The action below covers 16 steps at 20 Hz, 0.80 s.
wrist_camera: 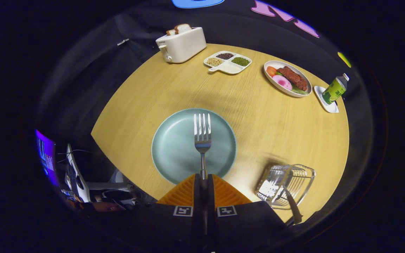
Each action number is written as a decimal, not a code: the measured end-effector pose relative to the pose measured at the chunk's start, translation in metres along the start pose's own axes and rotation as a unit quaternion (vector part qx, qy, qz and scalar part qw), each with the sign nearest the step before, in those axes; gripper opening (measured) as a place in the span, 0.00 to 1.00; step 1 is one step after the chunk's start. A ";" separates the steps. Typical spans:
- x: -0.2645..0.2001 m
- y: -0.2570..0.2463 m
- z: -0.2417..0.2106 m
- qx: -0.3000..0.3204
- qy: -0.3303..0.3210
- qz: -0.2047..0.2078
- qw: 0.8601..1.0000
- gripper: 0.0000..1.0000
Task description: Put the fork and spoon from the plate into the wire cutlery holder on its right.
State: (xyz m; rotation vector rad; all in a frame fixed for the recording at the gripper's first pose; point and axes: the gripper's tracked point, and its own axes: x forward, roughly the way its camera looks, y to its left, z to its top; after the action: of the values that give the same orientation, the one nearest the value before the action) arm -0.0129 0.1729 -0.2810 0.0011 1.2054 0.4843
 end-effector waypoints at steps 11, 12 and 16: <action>-0.106 -0.137 -0.052 -0.037 0.133 -0.063 0.988 0.10; -0.105 -0.145 -0.059 -0.044 0.159 -0.067 0.984 0.10; -0.089 -0.159 -0.078 -0.062 0.241 -0.079 0.965 0.10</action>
State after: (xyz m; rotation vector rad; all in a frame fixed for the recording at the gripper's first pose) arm -0.0491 -0.0219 -0.2706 -0.3342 1.6345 0.4313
